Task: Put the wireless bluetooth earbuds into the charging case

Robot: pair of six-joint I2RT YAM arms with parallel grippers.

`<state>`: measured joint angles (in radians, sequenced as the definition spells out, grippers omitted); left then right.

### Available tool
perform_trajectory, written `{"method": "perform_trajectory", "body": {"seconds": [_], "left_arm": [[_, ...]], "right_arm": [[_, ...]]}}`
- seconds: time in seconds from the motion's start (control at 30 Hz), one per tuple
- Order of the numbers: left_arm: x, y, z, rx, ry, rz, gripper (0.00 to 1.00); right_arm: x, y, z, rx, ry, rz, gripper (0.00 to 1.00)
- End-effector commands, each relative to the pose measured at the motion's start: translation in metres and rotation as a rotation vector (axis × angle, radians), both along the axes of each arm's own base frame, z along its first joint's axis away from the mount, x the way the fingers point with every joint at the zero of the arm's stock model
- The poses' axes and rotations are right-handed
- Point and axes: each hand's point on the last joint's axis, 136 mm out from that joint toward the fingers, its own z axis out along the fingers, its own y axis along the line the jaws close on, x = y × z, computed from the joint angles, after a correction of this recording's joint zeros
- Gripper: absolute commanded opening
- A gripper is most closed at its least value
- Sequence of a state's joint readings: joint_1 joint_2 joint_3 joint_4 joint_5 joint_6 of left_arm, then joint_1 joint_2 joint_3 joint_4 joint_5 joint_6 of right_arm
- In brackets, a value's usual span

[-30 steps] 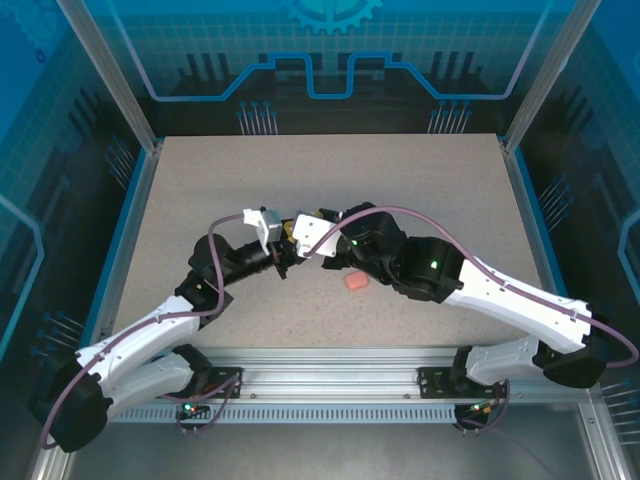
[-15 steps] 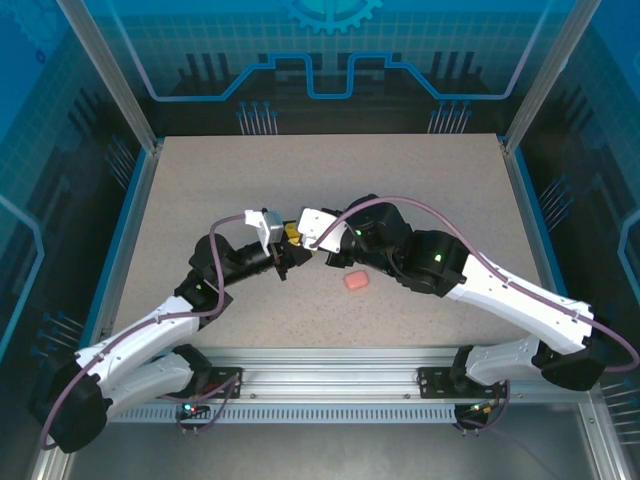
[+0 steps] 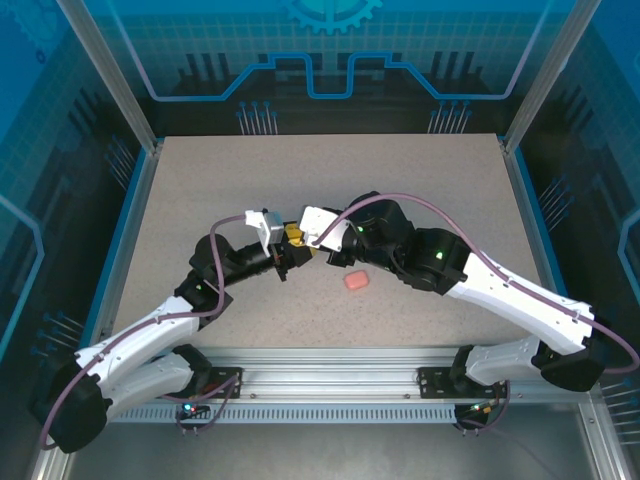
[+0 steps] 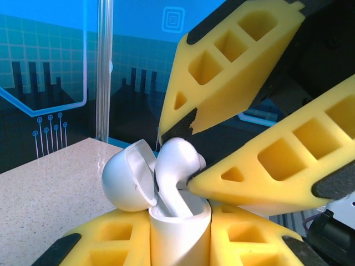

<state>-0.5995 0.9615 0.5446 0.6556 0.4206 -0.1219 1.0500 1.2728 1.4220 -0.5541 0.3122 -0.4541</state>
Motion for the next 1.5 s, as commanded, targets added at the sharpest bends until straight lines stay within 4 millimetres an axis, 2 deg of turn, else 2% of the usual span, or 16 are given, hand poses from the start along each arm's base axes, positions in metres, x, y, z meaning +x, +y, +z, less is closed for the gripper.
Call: {"method": "perform_trajectory", "body": {"seconds": [0.0,0.43,0.6,0.97,1.23,1.33,1.4,1.47], "left_arm": [[-0.009,0.003,0.022,-0.045,-0.091,-0.006,0.0],[-0.009,0.005,0.023,-0.046,-0.097,0.001,0.0],[-0.008,0.006,0.024,-0.055,-0.112,0.016,0.0],[-0.007,0.002,0.032,-0.098,-0.164,-0.008,0.0],[-0.005,0.001,0.034,-0.101,-0.178,-0.006,0.0],[-0.006,0.0,0.034,-0.099,-0.18,-0.009,0.0],[-0.007,0.0,0.035,-0.101,-0.18,-0.014,0.0],[-0.008,0.0,0.035,-0.101,-0.181,-0.017,0.0]], "right_arm": [[-0.008,-0.002,-0.006,-0.009,0.058,0.029,0.28],[-0.007,-0.003,-0.002,0.013,0.071,0.032,0.3],[-0.008,-0.006,0.008,0.051,0.086,0.034,0.35],[-0.015,-0.004,0.039,0.124,0.091,0.077,0.46],[-0.02,-0.016,0.079,0.252,0.081,0.068,0.54],[-0.012,-0.029,0.093,0.32,0.089,0.006,0.6],[-0.004,-0.041,0.097,0.368,0.124,-0.045,0.68],[0.004,-0.054,0.094,0.426,0.217,-0.071,0.81]]}}
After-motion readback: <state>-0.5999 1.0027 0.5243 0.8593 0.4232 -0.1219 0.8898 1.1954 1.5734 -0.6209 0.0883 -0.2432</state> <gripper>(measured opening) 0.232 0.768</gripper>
